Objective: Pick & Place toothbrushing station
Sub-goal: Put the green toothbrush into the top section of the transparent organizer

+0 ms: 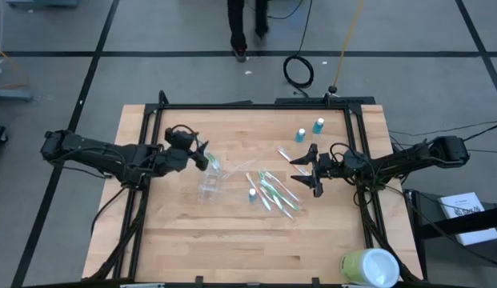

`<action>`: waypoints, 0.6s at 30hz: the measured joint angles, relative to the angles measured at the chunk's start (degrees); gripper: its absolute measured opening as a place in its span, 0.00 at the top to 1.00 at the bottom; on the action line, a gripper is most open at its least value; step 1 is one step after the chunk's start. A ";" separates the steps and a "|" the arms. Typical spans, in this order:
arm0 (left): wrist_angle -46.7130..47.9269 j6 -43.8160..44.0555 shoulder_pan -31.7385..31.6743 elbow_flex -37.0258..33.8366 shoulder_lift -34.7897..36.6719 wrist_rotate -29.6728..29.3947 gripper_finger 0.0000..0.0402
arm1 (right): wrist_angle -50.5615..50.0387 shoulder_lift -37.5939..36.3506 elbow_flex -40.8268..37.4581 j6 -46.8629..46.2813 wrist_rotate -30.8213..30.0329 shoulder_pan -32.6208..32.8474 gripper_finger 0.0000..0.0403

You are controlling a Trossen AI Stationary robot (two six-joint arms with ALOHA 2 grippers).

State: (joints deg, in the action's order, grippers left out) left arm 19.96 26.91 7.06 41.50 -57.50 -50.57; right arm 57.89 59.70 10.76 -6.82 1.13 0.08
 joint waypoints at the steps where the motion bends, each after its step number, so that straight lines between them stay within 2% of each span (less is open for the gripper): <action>1: -0.17 -1.43 0.51 0.00 -0.01 1.56 0.42 | 0.03 0.00 0.00 0.01 0.00 0.02 0.39; 4: 0.86 -2.85 1.66 0.00 -0.02 5.77 0.42 | -0.04 0.00 0.00 0.09 0.00 0.00 0.39; 7: 2.88 -0.33 2.13 0.00 -1.75 6.47 0.42 | -0.01 0.00 0.00 0.13 0.00 0.01 0.39; 18: 6.03 3.29 0.81 0.00 -8.53 1.29 0.42 | 0.07 0.00 0.00 0.01 0.00 0.01 0.39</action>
State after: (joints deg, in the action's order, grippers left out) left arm 25.99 30.20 7.87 41.50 -66.03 -49.28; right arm 57.95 59.70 10.76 -6.80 1.13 0.08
